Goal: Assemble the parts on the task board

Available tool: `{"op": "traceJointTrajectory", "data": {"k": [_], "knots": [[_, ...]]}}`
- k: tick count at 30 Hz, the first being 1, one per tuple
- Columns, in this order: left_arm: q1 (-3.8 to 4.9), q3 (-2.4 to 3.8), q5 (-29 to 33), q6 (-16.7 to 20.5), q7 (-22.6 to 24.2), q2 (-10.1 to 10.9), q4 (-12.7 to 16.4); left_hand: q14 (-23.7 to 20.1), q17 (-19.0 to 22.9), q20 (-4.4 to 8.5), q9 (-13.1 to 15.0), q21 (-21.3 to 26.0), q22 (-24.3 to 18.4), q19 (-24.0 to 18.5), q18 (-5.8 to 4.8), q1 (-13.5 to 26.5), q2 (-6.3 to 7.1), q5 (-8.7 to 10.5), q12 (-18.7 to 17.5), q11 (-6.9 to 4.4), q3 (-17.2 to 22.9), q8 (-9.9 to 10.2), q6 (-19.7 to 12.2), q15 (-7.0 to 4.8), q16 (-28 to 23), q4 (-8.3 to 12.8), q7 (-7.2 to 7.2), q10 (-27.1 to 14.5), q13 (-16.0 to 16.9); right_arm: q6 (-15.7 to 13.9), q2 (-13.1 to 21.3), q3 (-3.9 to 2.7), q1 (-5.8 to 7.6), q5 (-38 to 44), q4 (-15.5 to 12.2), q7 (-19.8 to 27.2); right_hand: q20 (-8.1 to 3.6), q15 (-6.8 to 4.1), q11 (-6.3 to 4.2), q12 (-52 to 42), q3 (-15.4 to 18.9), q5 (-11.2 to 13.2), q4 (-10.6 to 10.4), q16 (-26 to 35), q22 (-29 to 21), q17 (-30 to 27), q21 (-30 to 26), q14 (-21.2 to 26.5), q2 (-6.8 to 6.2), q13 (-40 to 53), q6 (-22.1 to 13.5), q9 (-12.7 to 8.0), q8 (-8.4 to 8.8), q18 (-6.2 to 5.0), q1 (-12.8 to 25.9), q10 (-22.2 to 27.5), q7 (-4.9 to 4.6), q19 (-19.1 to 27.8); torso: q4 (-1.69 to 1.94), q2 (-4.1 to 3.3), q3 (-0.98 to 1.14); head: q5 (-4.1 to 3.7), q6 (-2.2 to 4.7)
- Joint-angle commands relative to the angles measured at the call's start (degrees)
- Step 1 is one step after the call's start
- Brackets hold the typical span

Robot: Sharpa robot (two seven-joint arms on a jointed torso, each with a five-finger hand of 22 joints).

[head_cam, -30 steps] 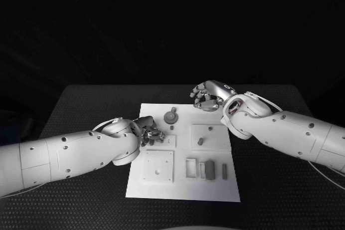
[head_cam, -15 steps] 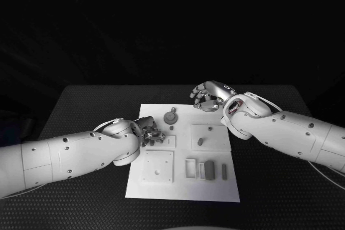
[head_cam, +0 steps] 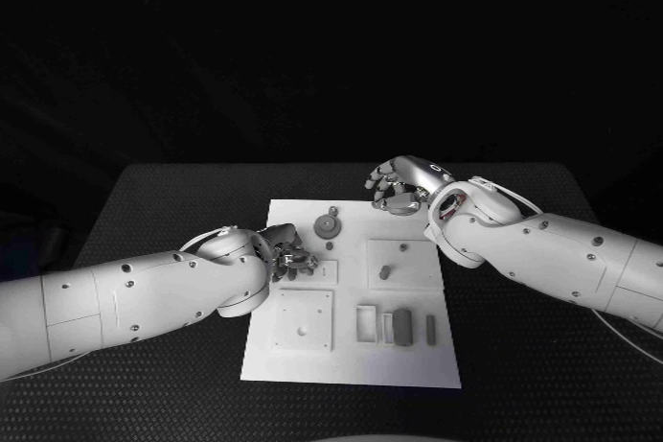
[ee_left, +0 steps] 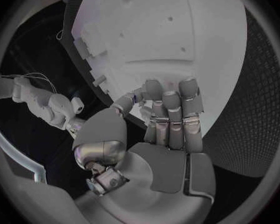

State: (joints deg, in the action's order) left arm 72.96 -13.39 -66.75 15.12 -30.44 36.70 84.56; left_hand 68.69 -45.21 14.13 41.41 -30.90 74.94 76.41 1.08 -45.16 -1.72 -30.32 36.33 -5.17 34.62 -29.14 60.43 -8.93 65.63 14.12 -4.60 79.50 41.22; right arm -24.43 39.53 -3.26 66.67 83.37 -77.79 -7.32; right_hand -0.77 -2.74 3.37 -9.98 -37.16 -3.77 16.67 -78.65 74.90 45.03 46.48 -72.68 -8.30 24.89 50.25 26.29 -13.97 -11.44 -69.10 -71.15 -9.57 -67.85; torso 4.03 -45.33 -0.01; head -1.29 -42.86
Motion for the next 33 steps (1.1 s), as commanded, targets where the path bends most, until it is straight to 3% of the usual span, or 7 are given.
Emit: {"op": "traceJointTrajectory", "data": {"k": [1,16,27,33], "knots": [[-0.36,-0.28,0.01,-3.5,-0.68,-0.2,-0.26,0.06,0.09,0.86,-0.08,-0.21,1.16,0.61,1.39,-0.61,-0.08,0.05,0.22,-0.43,2.81,0.24,8.5,-0.98,0.27,1.95,4.93,-0.21,-0.07,0.79,-0.06,-0.03,-0.01,-0.41,0.06,0.15,-0.39,-0.02,0.24,0.25,0.37,-0.07,0.09,0.38,1.06,-0.06,-0.23,0.22,0.33,-0.08,0.0,-0.05,-0.14,-3.56,0.21,0.02,-0.26,0.06,0.0,0.0,0.01,-0.05,-0.05],[-0.37,-0.28,-1.63,-4.62,-0.74,-0.88,-0.7,-0.21,0.38,0.88,-0.02,-0.24,1.15,0.39,1.31,-0.78,0.03,0.59,0.28,-0.32,2.87,0.33,8.23,-0.91,0.39,1.86,4.81,-0.48,-0.17,0.96,-0.11,-0.03,-0.01,-3.56,0.18,0.34,-0.4,-0.02,0.24,0.27,0.35,-0.09,0.12,0.38,1.06,-0.06,-0.26,0.25,0.31,-0.1,-0.05,-0.08,-0.14,-3.56,0.11,0.04,-0.26,0.09,-0.06,0.02,0.04,-0.04,-0.13],[-0.37,-0.28,-1.36,-4.32,-0.68,-0.89,-0.98,-0.3,0.59,0.9,0.06,-0.34,1.14,0.36,1.24,-0.7,0.86,0.83,0.43,-0.31,2.66,0.28,8.23,-0.89,0.62,1.55,4.8,-0.53,-0.22,1.09,-0.09,-0.03,-0.01,-4.11,0.21,0.49,-0.38,0.01,0.27,0.3,0.38,-0.08,0.07,0.4,1.05,-0.07,-0.29,0.29,0.38,-0.12,-0.12,-0.11,-0.12,-3.56,0.2,0.09,-0.29,0.1,0.0,-0.01,0.02,-0.18,-0.17],[-0.37,-0.28,-1.12,-4.0,-0.52,-1.04,-1.05,-0.34,0.92,0.99,0.18,-0.46,1.1,0.42,1.23,-0.66,1.99,2.25,0.73,-0.38,2.28,0.16,8.34,-0.97,1.02,0.78,4.88,-0.54,-0.3,1.29,-0.09,-0.03,-0.01,-4.16,0.27,0.56,-0.37,0.01,0.27,0.31,0.4,-0.08,0.06,0.4,1.05,-0.07,-0.3,0.3,0.4,-0.13,-0.14,-0.12,-0.12,-3.56,0.25,0.1,-0.3,0.11,-0.03,-0.02,-0.01,-0.19,-0.23]]}}
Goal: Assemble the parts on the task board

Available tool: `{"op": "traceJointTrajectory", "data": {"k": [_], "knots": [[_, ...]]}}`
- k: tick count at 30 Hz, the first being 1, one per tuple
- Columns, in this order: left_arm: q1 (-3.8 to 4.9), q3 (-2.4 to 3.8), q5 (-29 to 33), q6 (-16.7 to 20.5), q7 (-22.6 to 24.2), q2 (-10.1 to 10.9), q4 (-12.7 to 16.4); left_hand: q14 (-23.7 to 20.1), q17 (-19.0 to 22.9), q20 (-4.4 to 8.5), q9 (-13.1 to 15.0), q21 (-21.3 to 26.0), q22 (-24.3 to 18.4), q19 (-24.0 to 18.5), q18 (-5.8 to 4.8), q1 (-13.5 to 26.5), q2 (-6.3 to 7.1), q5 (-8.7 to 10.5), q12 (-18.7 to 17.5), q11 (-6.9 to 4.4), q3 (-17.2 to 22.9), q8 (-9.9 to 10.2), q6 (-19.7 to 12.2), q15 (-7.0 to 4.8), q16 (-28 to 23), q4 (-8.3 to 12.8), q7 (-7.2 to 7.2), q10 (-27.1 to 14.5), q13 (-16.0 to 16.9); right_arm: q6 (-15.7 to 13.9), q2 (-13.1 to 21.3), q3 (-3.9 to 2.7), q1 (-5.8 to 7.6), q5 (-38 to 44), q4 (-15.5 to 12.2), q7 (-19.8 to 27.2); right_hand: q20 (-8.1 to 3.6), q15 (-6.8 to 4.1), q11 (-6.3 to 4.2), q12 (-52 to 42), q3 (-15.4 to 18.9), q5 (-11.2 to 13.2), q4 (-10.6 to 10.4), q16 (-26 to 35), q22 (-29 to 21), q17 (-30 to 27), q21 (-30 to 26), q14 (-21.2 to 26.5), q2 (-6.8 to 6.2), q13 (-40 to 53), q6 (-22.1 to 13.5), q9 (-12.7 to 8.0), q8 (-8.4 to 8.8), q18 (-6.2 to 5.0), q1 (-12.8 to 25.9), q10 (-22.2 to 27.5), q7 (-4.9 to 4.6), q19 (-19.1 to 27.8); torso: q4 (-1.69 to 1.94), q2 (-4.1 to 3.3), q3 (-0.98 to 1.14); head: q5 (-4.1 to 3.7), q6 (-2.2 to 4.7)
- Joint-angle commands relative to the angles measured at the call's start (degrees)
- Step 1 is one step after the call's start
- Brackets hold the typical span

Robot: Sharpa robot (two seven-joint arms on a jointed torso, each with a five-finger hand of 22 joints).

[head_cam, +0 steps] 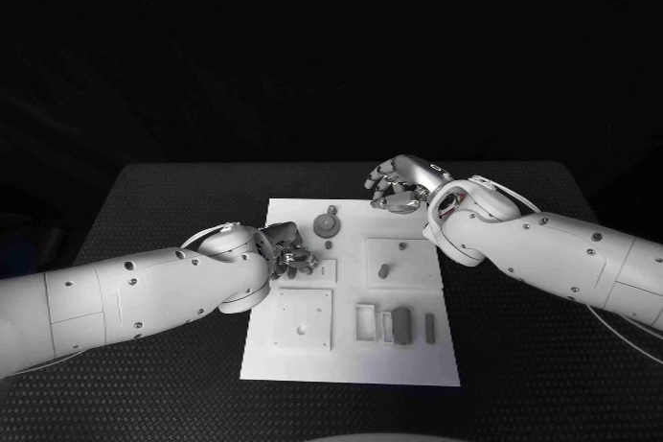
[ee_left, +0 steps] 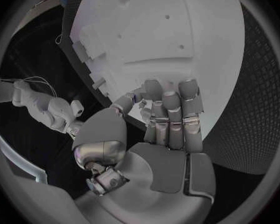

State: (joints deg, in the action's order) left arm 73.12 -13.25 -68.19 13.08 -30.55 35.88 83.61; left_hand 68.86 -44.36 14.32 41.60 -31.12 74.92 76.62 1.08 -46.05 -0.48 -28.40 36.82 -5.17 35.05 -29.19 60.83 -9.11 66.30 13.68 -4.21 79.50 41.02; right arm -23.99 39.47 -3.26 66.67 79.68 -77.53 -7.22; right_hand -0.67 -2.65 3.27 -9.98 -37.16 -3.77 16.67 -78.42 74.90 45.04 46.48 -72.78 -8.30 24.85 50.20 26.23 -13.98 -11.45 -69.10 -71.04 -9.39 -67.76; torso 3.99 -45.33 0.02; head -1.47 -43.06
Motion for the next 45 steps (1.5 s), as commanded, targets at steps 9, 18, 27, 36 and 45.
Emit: {"op": "traceJointTrajectory", "data": {"k": [9,18,27,36,45], "knots": [[-0.57,-0.42,0.46,-0.65,-0.07,-0.28,-0.1,-0.61,0.82,1.02,0.25,-0.39,1.05,0.34,1.25,0.19,3.54,5.11,0.81,-0.52,1.45,0.03,8.05,-1.0,1.1,-1.39,4.62,-0.57,-0.37,1.31,-0.01,-0.03,0.0,-0.54,0.05,0.53,-0.45,-0.06,0.39,0.34,0.41,-0.08,0.06,0.21,1.04,-0.1,-0.33,0.45,0.44,-0.11,-0.12,-0.08,-0.12,-3.55,0.3,0.05,-0.49,0.06,0.02,-0.02,0.02,-0.08,-0.06],[-0.57,-0.41,1.82,-0.7,0.25,-0.26,-0.14,-0.48,1.1,1.18,0.6,-0.75,1.14,0.61,1.28,-0.04,5.32,6.14,1.46,-0.7,1.13,-0.28,8.28,-1.23,1.82,-2.33,4.8,-0.44,-0.38,1.45,0.09,-0.02,0.0,-0.68,0.1,0.69,-0.43,-0.05,0.4,0.36,0.41,-0.09,0.07,0.24,1.03,-0.11,-0.37,0.5,0.5,-0.12,-0.12,-0.09,-0.13,-3.55,0.33,0.07,-0.5,0.09,0.02,-0.01,0.01,-0.08,-0.13],[-0.58,-0.41,1.44,-0.09,0.54,-0.24,-0.11,-0.59,1.43,1.36,1.08,-1.32,1.24,0.73,1.36,-2.89,5.12,6.01,2.31,-0.88,1.73,-0.52,8.28,-1.49,2.75,-1.74,4.92,-0.53,-0.46,1.43,0.09,-0.02,0.0,-0.73,0.11,0.74,-0.41,-0.04,0.42,0.39,0.41,-0.09,0.08,0.3,1.01,-0.14,-0.43,0.57,0.53,-0.14,-0.17,-0.11,-0.13,-3.55,0.36,0.11,-0.51,0.15,0.04,-0.01,-0.01,-0.12,-0.08],[-0.66,-0.41,1.46,1.61,1.64,0.15,0.22,-0.82,1.76,1.35,1.28,-1.6,1.2,0.54,1.27,-5.14,4.25,5.15,2.67,-0.84,1.74,-0.52,8.17,-1.46,3.11,-0.32,4.88,-0.75,-0.64,1.4,0.11,-0.02,0.0,-0.87,0.2,0.81,-0.38,-0.02,0.43,0.39,0.44,-0.08,0.04,0.33,1.0,-0.15,-0.47,0.62,0.58,-0.14,-0.21,-0.13,-0.12,-3.55,0.47,0.12,-0.53,0.18,0.02,0.0,-0.03,-0.16,-0.11],[-0.91,-0.41,-0.57,6.48,5.0,1.15,1.46,-0.8,1.89,1.37,1.34,-1.75,1.2,0.58,1.27,-5.95,4.09,5.11,2.83,-0.87,1.78,-0.54,8.26,-1.47,3.3,0.05,4.91,-0.72,-0.73,1.39,0.44,-0.02,0.0,-0.95,0.24,0.82,-0.36,-0.01,0.44,0.4,0.47,-0.08,0.04,0.35,1.0,-0.16,-0.49,0.63,0.61,-0.15,-0.23,-0.14,-0.12,-3.55,0.55,0.12,-0.54,0.18,0.06,0.02,-0.03,-0.18,-0.01]]}}
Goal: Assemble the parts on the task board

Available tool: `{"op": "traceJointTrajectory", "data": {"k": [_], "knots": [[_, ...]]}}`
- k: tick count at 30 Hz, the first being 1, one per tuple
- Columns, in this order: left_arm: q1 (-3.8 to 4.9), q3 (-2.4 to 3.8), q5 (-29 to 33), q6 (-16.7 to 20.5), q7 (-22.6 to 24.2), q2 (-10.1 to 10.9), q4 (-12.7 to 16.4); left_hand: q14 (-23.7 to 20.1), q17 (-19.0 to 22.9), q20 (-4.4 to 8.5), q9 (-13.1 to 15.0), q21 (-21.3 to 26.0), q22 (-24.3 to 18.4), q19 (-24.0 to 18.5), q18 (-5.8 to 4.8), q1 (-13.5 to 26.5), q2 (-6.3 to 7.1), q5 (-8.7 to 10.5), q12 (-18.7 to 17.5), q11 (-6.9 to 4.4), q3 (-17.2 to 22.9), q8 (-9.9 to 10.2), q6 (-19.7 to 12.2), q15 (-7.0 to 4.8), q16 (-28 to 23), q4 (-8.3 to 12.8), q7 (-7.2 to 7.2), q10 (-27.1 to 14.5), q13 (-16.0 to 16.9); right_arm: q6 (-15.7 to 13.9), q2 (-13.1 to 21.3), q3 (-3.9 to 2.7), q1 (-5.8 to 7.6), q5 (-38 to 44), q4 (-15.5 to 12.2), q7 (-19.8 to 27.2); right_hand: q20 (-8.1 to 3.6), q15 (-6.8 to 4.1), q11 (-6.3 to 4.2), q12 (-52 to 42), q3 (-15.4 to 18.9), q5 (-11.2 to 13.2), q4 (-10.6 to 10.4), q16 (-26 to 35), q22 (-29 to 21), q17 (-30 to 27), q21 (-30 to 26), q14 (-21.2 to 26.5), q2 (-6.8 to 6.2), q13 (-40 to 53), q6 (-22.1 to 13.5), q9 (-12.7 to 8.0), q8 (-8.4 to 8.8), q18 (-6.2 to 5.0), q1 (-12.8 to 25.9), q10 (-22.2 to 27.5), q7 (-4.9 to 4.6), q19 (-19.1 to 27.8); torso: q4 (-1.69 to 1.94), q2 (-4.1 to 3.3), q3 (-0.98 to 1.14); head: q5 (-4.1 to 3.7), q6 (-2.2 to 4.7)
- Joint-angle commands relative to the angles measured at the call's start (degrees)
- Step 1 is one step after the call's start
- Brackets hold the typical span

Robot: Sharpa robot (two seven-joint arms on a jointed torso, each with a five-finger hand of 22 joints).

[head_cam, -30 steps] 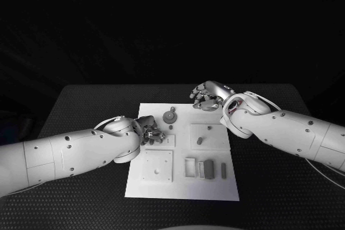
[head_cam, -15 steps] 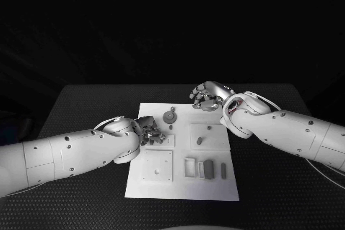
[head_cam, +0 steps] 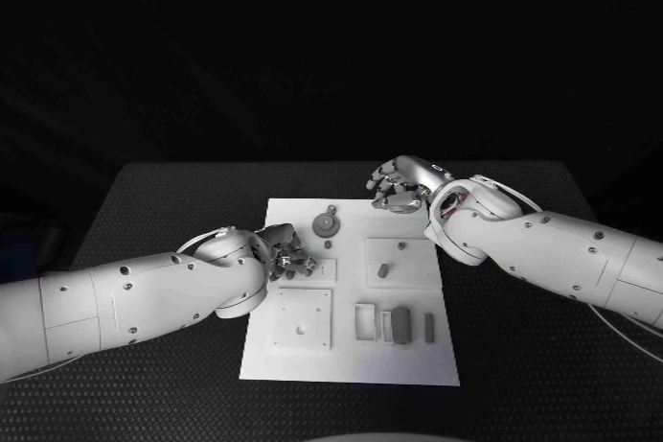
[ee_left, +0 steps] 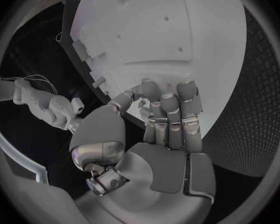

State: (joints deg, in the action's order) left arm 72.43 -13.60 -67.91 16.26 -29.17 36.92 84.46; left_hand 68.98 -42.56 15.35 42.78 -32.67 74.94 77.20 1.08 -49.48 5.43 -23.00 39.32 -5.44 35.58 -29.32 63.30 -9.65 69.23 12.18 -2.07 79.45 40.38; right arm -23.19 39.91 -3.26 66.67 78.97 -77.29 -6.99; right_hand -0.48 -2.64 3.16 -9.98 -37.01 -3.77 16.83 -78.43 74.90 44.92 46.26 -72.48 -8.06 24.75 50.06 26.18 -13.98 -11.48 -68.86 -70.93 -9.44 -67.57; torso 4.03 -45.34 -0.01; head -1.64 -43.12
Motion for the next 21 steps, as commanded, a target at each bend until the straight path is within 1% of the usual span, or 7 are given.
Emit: {"op": "traceJointTrajectory", "data": {"k": [1,5,8,11,15,21], "knots": [[-0.25,-0.06,-0.9,4.02,3.95,0.24,0.77,-0.9,0.09,0.34,0.16,-0.21,1.18,0.01,1.27,-2.55,-1.87,-0.3,0.36,-0.6,1.25,-0.41,5.82,-0.93,0.39,1.54,2.78,-0.65,-0.09,0.61,0.0,-0.02,0.0,-0.24,0.0,0.58,-0.55,-0.02,0.55,0.4,0.31,-0.08,-0.12,0.35,1.0,-0.05,-0.27,0.34,0.37,-0.05,-0.09,-0.09,-0.12,-3.51,0.31,0.01,-0.49,-0.01,0.02,0.03,0.0,-0.01,0.05],[-0.48,-0.06,-0.94,6.67,4.82,0.78,1.43,-0.97,0.13,0.25,0.13,-0.23,1.18,-0.08,1.18,-2.62,-2.07,-0.34,0.34,-0.56,1.27,-0.34,5.79,-0.85,0.43,1.43,2.77,-0.72,-0.16,0.9,0.01,-0.02,0.0,-0.24,0.01,0.54,-0.54,-0.02,0.55,0.4,0.32,-0.08,-0.12,0.36,0.99,-0.05,-0.28,0.34,0.39,-0.06,-0.1,-0.1,-0.12,-3.51,0.33,0.01,-0.5,-0.01,-0.02,0.0,-0.01,-0.07,0.11],[-0.56,-0.06,-0.95,7.52,5.27,1.0,1.63,-0.99,0.15,0.25,0.12,-0.24,1.18,-0.1,1.17,-2.65,-2.13,-0.34,0.34,-0.55,1.28,-0.33,5.79,-0.83,0.44,1.39,2.76,-0.73,-0.19,0.89,0.05,-0.02,0.0,-0.25,-0.02,0.55,-0.54,-0.01,0.56,0.41,0.32,-0.08,-0.11,0.37,0.99,-0.05,-0.29,0.35,0.39,-0.06,-0.11,-0.11,-0.12,-3.51,0.34,0.03,-0.5,-0.01,0.06,0.03,0.0,-0.1,0.02],[-0.71,-0.05,-1.0,7.56,5.38,1.32,1.83,-0.99,0.16,0.25,0.11,-0.25,1.18,-0.1,1.17,-2.66,-2.17,-0.34,0.34,-0.55,1.29,-0.31,5.78,-0.83,0.45,1.37,2.75,-0.74,-0.2,0.82,0.05,-0.02,0.0,-0.26,-0.03,0.61,-0.54,-0.01,0.56,0.41,0.32,-0.09,-0.11,0.37,0.99,-0.06,-0.3,0.35,0.41,-0.06,-0.12,-0.11,-0.11,-3.52,0.35,0.03,-0.5,0.0,0.05,0.03,0.02,-0.09,-0.05],[-0.72,-0.05,-0.92,7.67,4.88,1.4,1.59,-1.0,0.18,0.26,0.1,-0.25,1.17,-0.11,1.17,-2.69,-2.2,-0.31,0.33,-0.55,1.29,-0.29,5.77,-0.83,0.45,1.33,2.74,-0.75,-0.23,0.84,0.06,-0.02,0.0,-0.27,0.01,0.6,-0.53,-0.01,0.56,0.41,0.32,-0.09,-0.12,0.37,0.99,-0.06,-0.3,0.35,0.44,-0.06,-0.13,-0.12,-0.12,-3.51,0.37,0.03,-0.51,-0.01,-0.01,-0.01,-0.03,-0.07,-0.06],[-0.72,-0.05,-2.11,5.1,2.07,1.04,1.12,-1.12,0.37,0.26,0.05,-0.21,1.11,-0.23,1.17,-2.62,-2.21,-0.01,0.25,-0.48,1.22,-0.15,5.65,-0.83,0.38,0.95,2.65,-0.88,-0.4,1.04,0.07,-0.02,0.0,-0.28,-0.04,0.69,-0.53,-0.01,0.57,0.41,0.32,-0.09,-0.12,0.38,0.99,-0.06,-0.31,0.36,0.45,-0.07,-0.14,-0.12,-0.12,-3.51,0.39,0.04,-0.51,-0.01,0.0,0.01,0.02,-0.02,-0.09]]}}
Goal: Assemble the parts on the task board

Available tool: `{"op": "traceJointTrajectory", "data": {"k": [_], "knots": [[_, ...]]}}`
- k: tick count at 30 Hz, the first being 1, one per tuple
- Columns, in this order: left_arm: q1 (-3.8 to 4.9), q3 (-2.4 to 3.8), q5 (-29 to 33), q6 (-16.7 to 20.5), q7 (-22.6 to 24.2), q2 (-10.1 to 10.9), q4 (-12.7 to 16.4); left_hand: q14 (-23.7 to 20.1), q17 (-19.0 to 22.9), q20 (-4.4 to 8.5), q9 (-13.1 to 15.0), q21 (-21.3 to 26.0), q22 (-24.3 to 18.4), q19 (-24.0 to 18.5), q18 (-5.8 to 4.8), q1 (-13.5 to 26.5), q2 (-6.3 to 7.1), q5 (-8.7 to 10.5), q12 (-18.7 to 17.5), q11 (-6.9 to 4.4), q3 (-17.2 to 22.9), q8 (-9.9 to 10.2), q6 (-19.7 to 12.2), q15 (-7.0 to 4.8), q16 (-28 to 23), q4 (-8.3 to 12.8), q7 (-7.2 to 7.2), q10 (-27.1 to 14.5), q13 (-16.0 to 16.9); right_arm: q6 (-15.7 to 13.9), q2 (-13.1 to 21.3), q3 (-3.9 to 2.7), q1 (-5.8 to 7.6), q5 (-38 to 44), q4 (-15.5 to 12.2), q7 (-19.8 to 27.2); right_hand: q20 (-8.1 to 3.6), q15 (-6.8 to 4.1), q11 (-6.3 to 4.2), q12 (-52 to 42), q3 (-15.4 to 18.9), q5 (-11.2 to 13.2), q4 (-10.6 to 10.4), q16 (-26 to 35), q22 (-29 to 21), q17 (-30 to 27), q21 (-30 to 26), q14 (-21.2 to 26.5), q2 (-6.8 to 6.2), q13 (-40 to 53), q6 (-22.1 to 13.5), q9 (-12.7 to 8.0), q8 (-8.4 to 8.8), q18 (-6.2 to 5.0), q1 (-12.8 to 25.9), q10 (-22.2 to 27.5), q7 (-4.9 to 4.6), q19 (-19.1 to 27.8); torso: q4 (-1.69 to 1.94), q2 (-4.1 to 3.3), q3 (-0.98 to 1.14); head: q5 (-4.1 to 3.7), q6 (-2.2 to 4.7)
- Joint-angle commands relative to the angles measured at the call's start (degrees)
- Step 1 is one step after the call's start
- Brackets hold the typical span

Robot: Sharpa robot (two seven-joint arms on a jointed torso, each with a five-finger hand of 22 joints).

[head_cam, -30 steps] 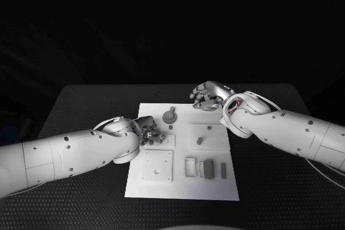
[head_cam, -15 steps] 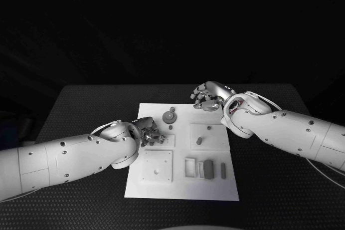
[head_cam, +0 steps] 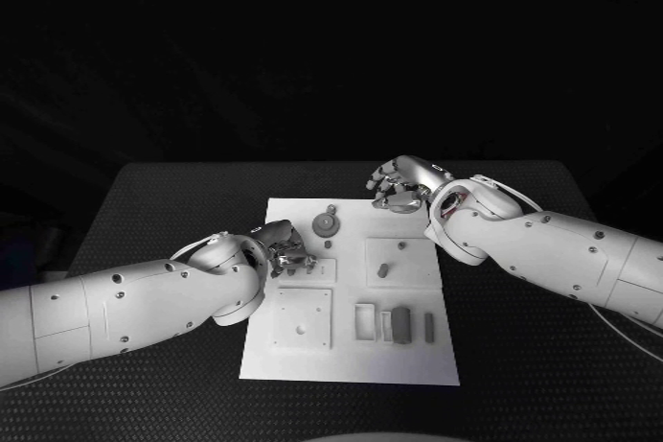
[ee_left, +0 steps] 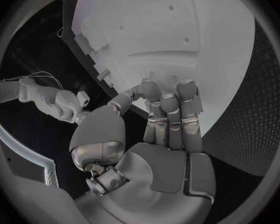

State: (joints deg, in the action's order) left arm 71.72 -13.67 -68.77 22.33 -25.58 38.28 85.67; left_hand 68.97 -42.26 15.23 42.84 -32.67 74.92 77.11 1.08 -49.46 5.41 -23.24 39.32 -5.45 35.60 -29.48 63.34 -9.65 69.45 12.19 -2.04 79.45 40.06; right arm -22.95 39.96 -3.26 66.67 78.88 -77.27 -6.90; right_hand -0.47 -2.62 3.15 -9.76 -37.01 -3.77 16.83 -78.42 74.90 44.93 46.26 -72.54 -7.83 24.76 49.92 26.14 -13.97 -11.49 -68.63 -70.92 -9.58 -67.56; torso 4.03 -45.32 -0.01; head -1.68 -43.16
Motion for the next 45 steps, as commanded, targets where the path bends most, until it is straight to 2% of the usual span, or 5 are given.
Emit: {"op": "traceJointTrajectory", "data": {"k": [1,13,19,45], "knots": [[-0.01,0.02,-1.26,-1.38,-1.8,-0.41,-0.12,-1.13,0.1,0.39,-0.02,-0.2,1.12,-0.16,1.17,-2.63,-2.2,0.28,0.24,-0.47,1.21,0.04,5.6,-0.84,0.15,0.89,2.61,-0.9,-0.11,0.81,0.02,-0.02,0.0,-0.19,-0.06,0.61,-0.54,-0.03,0.58,0.19,0.32,-0.09,-0.11,0.38,0.99,-0.07,-0.31,0.41,0.22,-0.07,0.0,-0.09,-0.12,-3.51,0.16,0.03,-0.36,-0.01,0.02,-0.01,0.01,0.02,-0.11],[-0.12,0.02,-2.5,-3.89,-3.37,-1.52,-1.45,-1.36,0.43,0.36,-0.06,-0.07,1.04,-0.44,1.12,-2.59,-2.42,0.96,0.15,-0.34,1.12,0.26,5.31,-0.78,0.07,0.31,2.46,-1.15,-0.4,0.89,-0.03,-0.02,0.0,-0.19,-0.08,0.65,-0.53,-0.03,0.58,0.2,0.33,-0.09,-0.11,0.38,0.98,-0.07,-0.33,0.42,0.21,-0.08,-0.02,-0.11,-0.12,-3.51,0.2,0.03,-0.37,-0.02,-0.02,-0.02,0.02,0.16,-0.15],[-0.4,0.02,-2.56,-3.72,-3.38,-1.83,-1.64,-1.43,0.5,0.34,-0.06,-0.04,1.03,-0.52,1.11,-2.59,-2.42,1.14,0.14,-0.31,1.09,0.3,5.24,-0.75,0.06,0.22,2.42,-1.21,-0.46,0.88,-0.01,-0.02,0.0,-0.19,-0.07,0.66,-0.53,-0.02,0.58,0.2,0.34,-0.09,-0.11,0.39,0.98,-0.08,-0.34,0.42,0.22,-0.08,-0.03,-0.12,-0.12,-3.51,0.22,0.03,-0.37,-0.02,-0.03,-0.02,0.02,0.03,-0.06],[-0.41,0.02,-2.33,-6.88,-4.03,-2.1,-1.51,-1.64,0.75,0.3,-0.03,0.06,1.01,-0.72,1.06,-2.44,-1.96,1.68,0.18,-0.21,0.82,0.41,5.04,-0.65,0.09,-0.21,2.31,-1.43,-0.64,0.93,0.05,-0.02,0.0,-0.32,-0.1,0.72,-0.51,-0.02,0.59,0.2,0.35,-0.09,-0.12,0.41,0.98,-0.09,-0.39,0.44,0.24,-0.09,-0.04,-0.14,-0.15,-3.51,0.31,0.04,-0.38,-0.02,0.01,0.0,0.04,-0.05,-0.34]]}}
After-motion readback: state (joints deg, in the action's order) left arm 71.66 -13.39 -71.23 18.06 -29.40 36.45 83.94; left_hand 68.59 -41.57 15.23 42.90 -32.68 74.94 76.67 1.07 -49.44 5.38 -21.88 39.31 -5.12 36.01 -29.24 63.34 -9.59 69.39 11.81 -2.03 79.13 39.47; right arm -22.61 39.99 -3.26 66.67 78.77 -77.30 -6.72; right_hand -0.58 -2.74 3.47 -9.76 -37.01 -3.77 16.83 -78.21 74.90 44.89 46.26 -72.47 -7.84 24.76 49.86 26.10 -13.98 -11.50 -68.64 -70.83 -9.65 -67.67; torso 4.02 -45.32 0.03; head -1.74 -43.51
